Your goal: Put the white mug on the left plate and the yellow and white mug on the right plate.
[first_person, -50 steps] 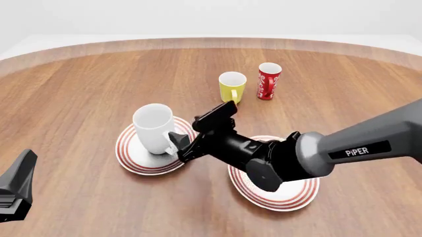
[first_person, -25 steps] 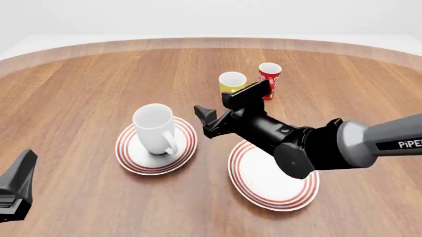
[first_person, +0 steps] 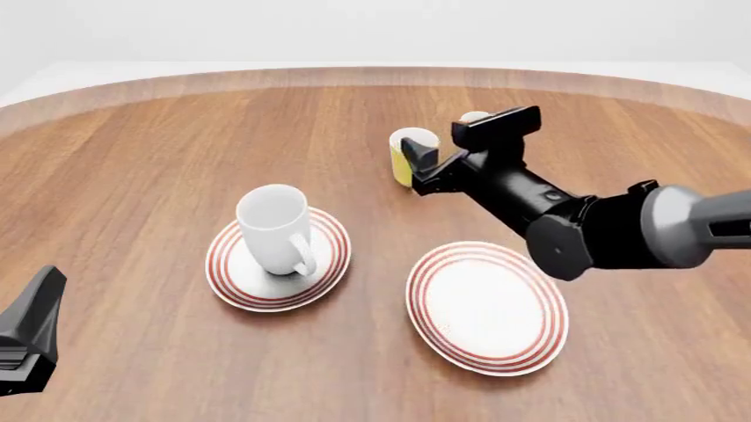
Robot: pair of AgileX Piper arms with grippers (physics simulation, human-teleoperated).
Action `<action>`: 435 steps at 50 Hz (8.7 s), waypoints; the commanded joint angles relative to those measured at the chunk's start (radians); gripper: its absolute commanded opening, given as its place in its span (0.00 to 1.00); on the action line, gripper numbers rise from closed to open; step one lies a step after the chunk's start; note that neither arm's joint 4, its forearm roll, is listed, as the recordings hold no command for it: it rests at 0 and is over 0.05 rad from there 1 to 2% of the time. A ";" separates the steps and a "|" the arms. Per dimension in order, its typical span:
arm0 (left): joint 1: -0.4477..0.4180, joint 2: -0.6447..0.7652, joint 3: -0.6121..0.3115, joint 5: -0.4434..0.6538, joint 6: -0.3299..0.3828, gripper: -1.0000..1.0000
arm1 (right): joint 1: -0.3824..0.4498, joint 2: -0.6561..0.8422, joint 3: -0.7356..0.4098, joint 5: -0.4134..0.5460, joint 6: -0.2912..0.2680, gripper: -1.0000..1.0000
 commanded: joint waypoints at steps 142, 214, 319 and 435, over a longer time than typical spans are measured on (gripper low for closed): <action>0.000 0.000 0.000 0.000 0.000 1.00 | -0.097 0.536 -0.469 0.137 0.084 1.00; 0.000 0.000 0.000 0.000 0.000 1.00 | -0.088 0.414 -0.317 0.073 0.051 0.00; 0.000 0.000 0.000 0.000 0.000 1.00 | -0.085 -0.526 0.505 0.095 0.004 0.00; 0.000 0.000 0.000 0.000 0.000 1.00 | 0.032 -0.575 0.785 0.076 0.073 0.00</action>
